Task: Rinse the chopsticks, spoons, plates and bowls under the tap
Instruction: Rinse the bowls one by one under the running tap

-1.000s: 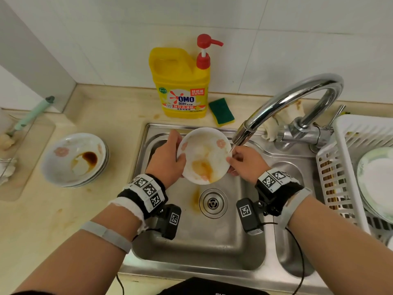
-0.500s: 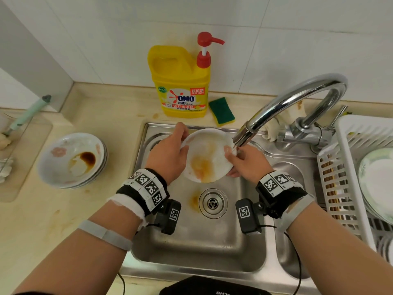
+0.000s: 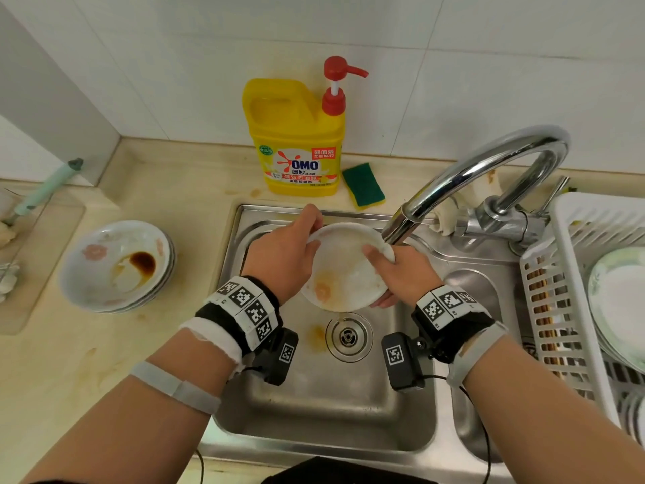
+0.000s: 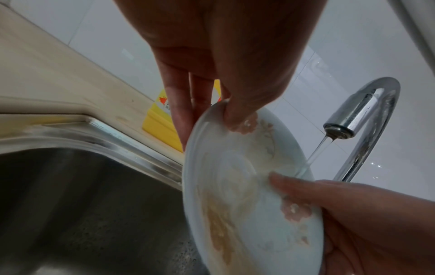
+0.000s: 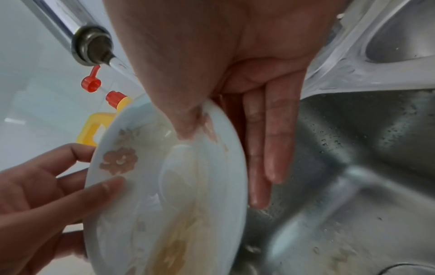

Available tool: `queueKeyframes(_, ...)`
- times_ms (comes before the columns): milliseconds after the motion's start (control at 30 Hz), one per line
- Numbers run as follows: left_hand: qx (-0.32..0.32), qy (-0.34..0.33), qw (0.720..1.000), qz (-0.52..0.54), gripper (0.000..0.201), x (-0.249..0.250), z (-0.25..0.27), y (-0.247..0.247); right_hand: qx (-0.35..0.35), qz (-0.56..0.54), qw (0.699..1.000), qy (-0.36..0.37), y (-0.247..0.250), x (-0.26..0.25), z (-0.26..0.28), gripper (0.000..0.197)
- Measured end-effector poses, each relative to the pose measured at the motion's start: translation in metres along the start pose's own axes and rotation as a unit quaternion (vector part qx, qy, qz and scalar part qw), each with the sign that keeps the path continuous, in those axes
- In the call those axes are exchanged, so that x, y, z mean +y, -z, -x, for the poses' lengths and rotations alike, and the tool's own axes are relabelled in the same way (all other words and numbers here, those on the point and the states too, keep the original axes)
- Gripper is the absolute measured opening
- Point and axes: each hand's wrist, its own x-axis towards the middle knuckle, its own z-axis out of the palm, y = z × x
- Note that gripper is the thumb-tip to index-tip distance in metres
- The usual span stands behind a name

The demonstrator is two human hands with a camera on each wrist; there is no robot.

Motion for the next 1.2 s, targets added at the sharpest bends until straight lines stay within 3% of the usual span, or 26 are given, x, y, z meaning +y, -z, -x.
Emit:
queueKeyframes(133,0.02,0.019,0.998,0.056,0.019,-0.005,0.001,-0.003,-0.002,0.007,1.0,0.015,0.0,-0.002,0.002,0.032)
queueKeyframes(267,-0.008,0.144,0.968,0.207,0.015,-0.017,0.008,-0.014,0.007,-0.03,0.999,0.019,-0.001,0.004,0.002,0.029)
queueKeyframes(333,-0.071,0.223,0.907,0.35,0.029,-0.014,0.015,-0.021,0.012,-0.074,0.997,0.017,-0.006,0.005,0.002,0.025)
queueKeyframes(433,-0.138,0.303,0.774,0.538,0.038,0.003,0.027,-0.029,0.001,-0.141,0.99,0.014,-0.017,0.003,0.006,0.015)
queueKeyframes(500,-0.142,0.298,0.744,0.581,0.037,0.012,0.032,-0.036,-0.018,-0.172,0.985,-0.002,-0.025,0.002,0.008,0.01)
queueKeyframes(767,-0.12,0.284,0.723,0.618,0.034,0.015,0.036,-0.041,-0.02,-0.118,0.993,-0.014,-0.029,0.011,0.001,0.023)
queueKeyframes(1200,-0.159,0.279,0.774,0.546,0.036,0.013,0.023,-0.019,0.018,0.011,0.999,-0.027,0.002,-0.008,-0.014,0.057)
